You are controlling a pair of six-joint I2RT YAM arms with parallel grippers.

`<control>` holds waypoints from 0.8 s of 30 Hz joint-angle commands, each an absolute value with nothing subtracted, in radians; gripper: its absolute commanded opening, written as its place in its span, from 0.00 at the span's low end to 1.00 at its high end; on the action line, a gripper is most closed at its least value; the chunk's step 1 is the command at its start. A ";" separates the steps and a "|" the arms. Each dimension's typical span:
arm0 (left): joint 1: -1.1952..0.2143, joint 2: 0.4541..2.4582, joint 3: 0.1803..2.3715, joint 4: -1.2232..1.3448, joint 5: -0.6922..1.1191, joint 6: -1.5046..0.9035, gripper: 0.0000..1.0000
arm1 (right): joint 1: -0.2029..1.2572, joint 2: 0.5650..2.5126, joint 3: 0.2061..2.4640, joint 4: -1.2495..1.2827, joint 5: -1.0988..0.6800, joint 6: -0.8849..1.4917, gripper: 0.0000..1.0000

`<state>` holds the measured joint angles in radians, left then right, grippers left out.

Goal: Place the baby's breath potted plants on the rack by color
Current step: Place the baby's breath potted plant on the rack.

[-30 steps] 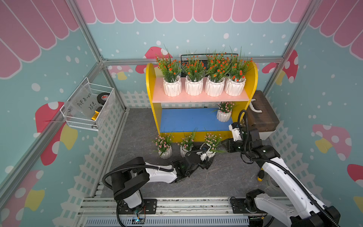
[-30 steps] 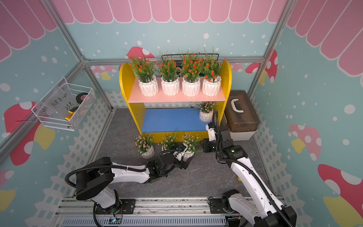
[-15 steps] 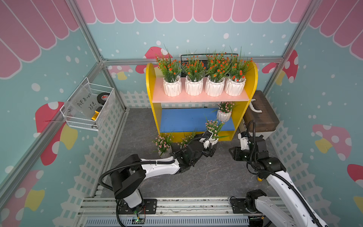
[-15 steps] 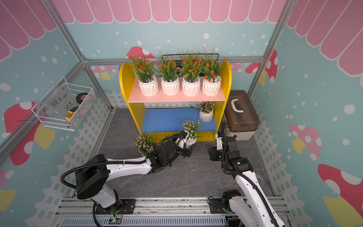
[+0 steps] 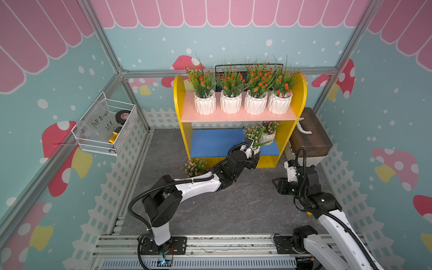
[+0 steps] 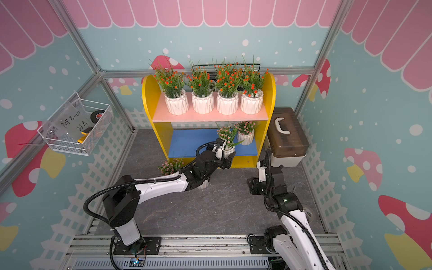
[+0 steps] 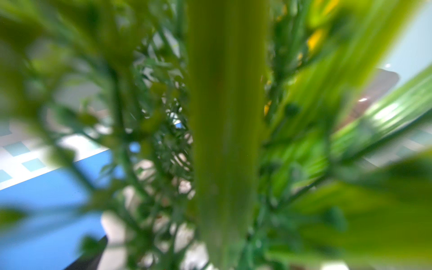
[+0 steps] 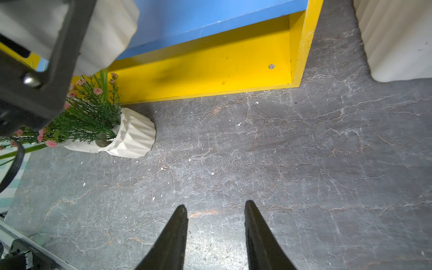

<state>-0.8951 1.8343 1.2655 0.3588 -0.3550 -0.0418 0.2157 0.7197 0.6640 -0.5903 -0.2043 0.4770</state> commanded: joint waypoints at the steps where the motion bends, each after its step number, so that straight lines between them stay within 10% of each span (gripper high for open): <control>1: -0.870 1.867 1.358 0.389 -0.350 -0.057 0.79 | 0.210 0.697 0.648 -0.599 -0.217 0.484 0.39; 24: -0.765 2.152 1.701 0.321 -0.223 -0.029 0.78 | 0.210 0.645 0.643 -0.635 -0.212 0.486 0.40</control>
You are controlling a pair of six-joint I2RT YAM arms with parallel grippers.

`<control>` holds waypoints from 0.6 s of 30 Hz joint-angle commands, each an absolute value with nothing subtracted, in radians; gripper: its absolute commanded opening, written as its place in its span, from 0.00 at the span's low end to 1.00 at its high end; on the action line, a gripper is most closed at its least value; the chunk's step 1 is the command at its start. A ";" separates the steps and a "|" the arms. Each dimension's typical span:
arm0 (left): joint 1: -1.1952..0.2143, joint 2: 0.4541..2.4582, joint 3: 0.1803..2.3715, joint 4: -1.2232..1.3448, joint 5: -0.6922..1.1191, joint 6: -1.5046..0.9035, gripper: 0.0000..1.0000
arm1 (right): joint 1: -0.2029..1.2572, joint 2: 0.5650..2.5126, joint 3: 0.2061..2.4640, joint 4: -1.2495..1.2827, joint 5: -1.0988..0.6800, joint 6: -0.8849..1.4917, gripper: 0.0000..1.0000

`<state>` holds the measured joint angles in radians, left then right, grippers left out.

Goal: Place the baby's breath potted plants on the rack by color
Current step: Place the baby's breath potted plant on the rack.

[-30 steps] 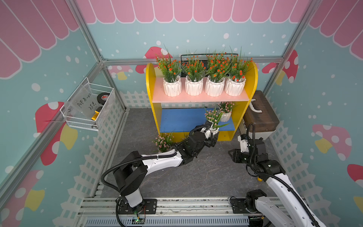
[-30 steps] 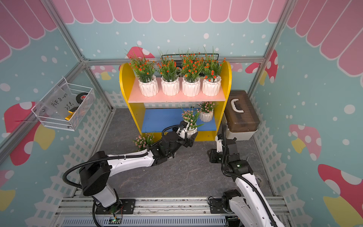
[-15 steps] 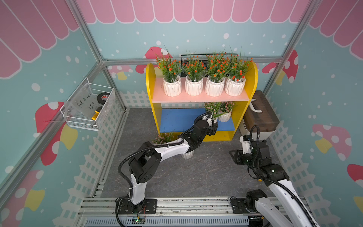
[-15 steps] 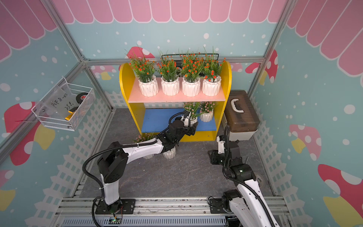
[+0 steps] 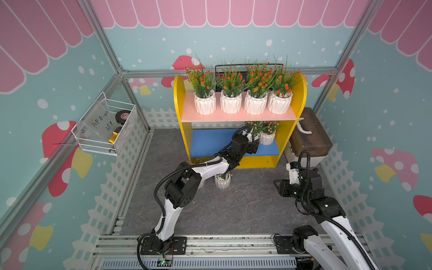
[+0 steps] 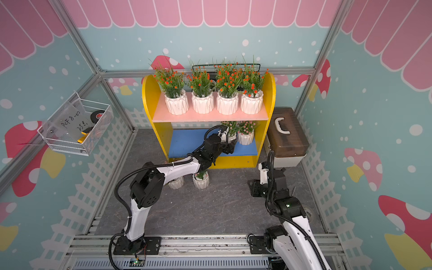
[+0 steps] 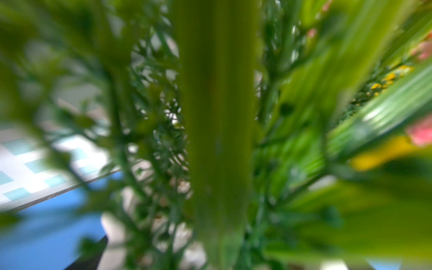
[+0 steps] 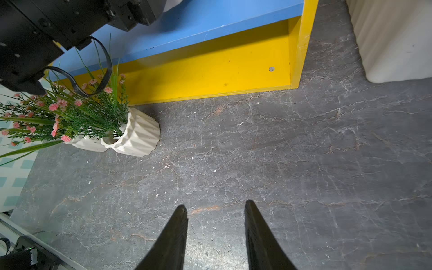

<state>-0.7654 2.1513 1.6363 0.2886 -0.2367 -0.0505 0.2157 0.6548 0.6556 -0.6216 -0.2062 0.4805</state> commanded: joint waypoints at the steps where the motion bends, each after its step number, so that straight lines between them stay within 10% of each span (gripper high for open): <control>1: -0.765 2.158 1.710 0.314 -0.230 -0.028 0.78 | 0.210 0.646 0.643 -0.634 -0.212 0.486 0.40; 18: -0.737 2.215 1.776 0.288 -0.255 -0.050 0.79 | 0.210 0.649 0.644 -0.635 -0.213 0.482 0.40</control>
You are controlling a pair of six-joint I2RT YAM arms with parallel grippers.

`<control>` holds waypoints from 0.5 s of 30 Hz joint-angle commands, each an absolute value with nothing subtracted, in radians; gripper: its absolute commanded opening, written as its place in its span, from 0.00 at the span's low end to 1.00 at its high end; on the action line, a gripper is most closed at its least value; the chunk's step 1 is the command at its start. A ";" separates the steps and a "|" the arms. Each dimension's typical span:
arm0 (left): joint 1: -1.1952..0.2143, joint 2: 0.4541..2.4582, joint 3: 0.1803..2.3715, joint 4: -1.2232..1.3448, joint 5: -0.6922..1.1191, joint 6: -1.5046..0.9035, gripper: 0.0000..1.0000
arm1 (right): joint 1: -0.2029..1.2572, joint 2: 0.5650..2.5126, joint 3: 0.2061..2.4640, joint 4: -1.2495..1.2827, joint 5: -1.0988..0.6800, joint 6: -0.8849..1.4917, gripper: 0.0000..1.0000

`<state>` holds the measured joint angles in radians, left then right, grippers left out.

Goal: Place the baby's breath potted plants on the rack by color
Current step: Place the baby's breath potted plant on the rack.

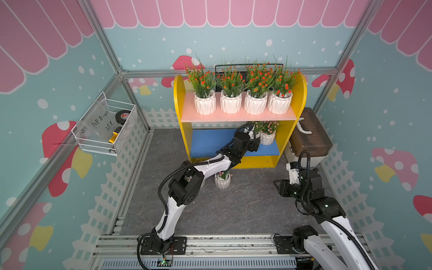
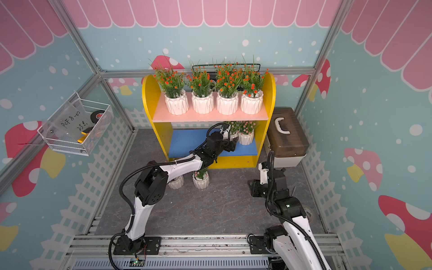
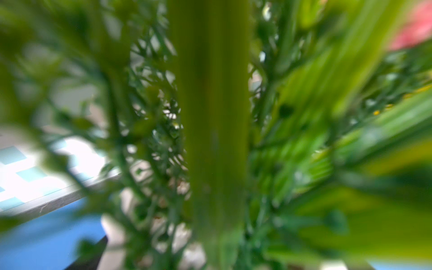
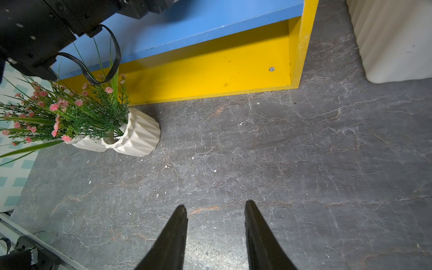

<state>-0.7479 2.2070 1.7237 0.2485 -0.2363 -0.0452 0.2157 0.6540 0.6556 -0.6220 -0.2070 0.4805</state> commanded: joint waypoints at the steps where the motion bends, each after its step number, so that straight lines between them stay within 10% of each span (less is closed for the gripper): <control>1: -0.733 2.215 1.773 0.288 -0.248 -0.057 0.79 | 0.210 0.649 0.644 -0.633 -0.213 0.482 0.40; 15: -0.724 2.232 1.764 0.283 -0.236 -0.070 0.93 | 0.210 0.646 0.639 -0.633 -0.211 0.483 0.40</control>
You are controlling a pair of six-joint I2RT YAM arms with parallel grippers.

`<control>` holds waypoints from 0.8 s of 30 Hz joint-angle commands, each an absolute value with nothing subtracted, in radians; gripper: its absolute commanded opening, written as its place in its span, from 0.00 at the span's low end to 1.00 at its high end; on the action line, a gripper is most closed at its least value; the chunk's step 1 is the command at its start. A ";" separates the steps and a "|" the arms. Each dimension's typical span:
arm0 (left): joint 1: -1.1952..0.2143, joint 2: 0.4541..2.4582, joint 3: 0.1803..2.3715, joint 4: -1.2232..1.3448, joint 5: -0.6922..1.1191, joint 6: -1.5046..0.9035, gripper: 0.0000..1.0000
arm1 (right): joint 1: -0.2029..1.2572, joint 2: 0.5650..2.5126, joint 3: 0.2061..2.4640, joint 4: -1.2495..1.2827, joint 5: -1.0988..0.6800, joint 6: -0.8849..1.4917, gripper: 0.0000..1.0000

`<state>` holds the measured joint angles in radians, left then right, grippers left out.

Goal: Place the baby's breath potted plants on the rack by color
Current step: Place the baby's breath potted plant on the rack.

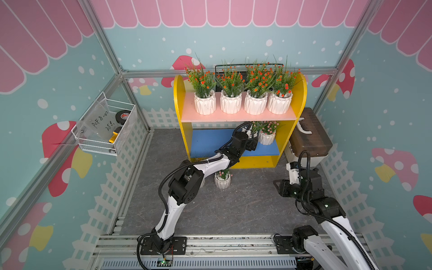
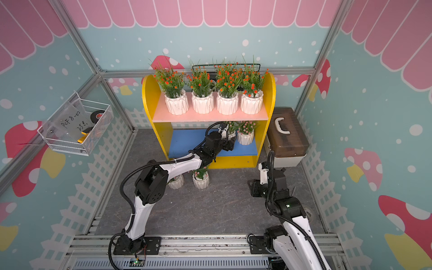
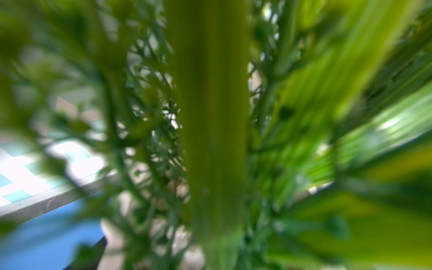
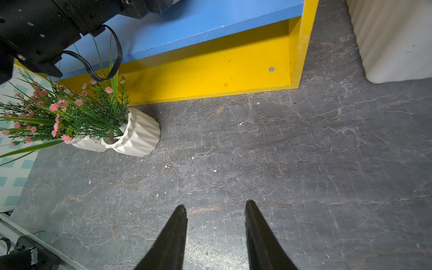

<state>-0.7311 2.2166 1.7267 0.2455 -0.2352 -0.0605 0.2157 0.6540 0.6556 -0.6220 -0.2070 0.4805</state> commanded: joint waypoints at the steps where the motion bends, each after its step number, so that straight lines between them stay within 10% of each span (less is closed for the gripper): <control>1: -0.724 2.231 1.761 0.283 -0.236 -0.072 0.94 | 0.210 0.646 0.639 -0.632 -0.211 0.483 0.40; 24: -0.737 1.938 1.435 0.325 -0.193 -0.049 0.98 | 0.210 0.686 0.635 -0.594 -0.213 0.486 0.41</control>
<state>-0.7319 2.0029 1.4612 0.3119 -0.2092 -0.0631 0.2157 0.6735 0.6537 -0.6193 -0.2070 0.4805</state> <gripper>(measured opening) 0.981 0.405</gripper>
